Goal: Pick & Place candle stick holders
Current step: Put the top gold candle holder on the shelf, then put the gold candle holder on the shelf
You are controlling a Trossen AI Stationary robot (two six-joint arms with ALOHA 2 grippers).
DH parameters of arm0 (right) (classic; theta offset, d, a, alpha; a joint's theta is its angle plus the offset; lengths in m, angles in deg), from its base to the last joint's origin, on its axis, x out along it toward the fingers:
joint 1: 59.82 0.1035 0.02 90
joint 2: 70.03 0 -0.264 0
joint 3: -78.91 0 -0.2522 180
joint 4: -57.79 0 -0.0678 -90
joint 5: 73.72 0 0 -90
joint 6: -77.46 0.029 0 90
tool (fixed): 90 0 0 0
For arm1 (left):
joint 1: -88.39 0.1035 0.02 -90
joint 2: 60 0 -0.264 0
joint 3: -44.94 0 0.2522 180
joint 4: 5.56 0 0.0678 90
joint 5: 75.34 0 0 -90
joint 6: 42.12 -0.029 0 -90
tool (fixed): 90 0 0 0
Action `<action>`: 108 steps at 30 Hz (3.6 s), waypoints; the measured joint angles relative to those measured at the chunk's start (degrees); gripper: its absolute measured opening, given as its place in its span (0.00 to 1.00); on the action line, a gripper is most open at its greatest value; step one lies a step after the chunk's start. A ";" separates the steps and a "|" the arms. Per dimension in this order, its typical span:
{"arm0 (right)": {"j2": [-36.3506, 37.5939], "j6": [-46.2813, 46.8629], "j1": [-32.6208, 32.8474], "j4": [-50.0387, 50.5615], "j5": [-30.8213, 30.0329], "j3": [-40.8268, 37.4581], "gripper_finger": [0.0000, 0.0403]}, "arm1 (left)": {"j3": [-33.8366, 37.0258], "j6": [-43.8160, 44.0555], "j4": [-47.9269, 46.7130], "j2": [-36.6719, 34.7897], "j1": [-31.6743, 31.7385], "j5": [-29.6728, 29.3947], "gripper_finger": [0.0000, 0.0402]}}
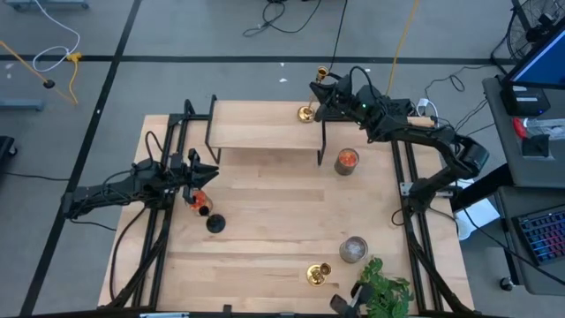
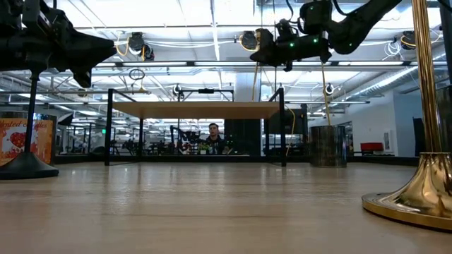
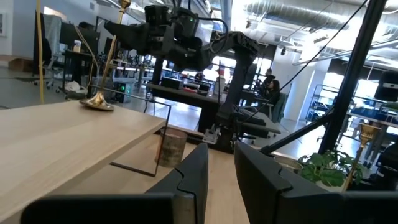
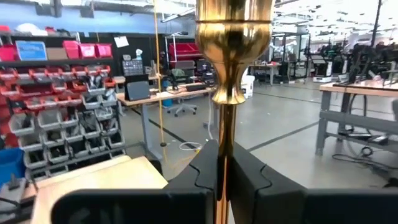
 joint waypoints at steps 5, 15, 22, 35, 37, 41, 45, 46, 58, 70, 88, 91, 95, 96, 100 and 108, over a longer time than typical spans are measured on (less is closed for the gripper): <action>0.20 -0.93 -0.44 0.46 -0.10 -0.02 0.03 | 0.00 -0.67 0.00 0.00 0.00 0.00 0.21; 0.20 -0.89 -0.59 0.47 -0.05 -0.02 0.06 | 0.00 -0.72 0.00 0.00 0.00 0.00 0.21; 0.20 -0.94 -0.59 0.51 -0.03 -0.04 0.14 | 0.00 -0.81 0.00 0.00 0.00 0.00 0.21; 0.32 -0.85 -0.22 2.31 1.72 -0.07 0.40 | 0.00 -0.85 -0.19 0.00 0.00 0.00 0.21; 0.82 -1.10 -0.07 3.40 1.87 -0.11 0.42 | 0.00 -0.76 -0.51 -0.02 0.00 0.02 0.21; 3.01 -1.22 0.60 5.78 5.45 -0.11 0.44 | 0.00 -0.67 -1.35 -0.02 0.00 0.02 0.21; 7.53 -0.35 2.34 11.30 9.64 -0.11 0.43 | -0.01 -0.92 -2.57 -0.02 0.01 0.06 0.21; 9.02 -0.41 2.91 14.38 10.13 -0.11 0.43 | -0.02 -0.93 -2.89 -0.02 0.00 0.05 0.21; 25.93 -9.08 12.79 54.41 3.16 -0.11 0.42 | -0.02 0.52 -5.01 -0.02 0.00 0.37 0.21; 37.22 -0.08 37.14 67.80 13.61 -14.06 0.42 | -0.02 0.74 -4.95 -0.02 0.00 0.37 0.21; 27.25 -2.08 62.30 5.20 1.35 -39.58 0.42 | -3.52 -0.66 3.17 2.53 -0.77 10.95 0.21; 21.69 -0.79 62.62 -1.26 1.37 -38.90 0.42 | -8.70 -4.03 -1.64 6.14 -1.96 10.97 0.21; 14.88 1.78 62.62 -5.48 1.44 -36.72 0.42 | -17.52 -8.20 -10.18 12.87 -4.02 10.90 0.21; 13.28 2.50 62.73 -5.95 1.47 -36.15 0.42 | -19.75 -9.46 -12.82 14.70 -4.58 10.84 0.21; 8.10 3.87 64.04 -7.72 3.06 -34.02 0.42 | -27.58 -15.57 -23.03 21.16 -7.12 10.64 0.21; 1.59 1.91 67.07 -7.92 7.30 -27.86 0.42 | -31.19 -19.17 -26.65 27.01 -12.38 9.68 0.21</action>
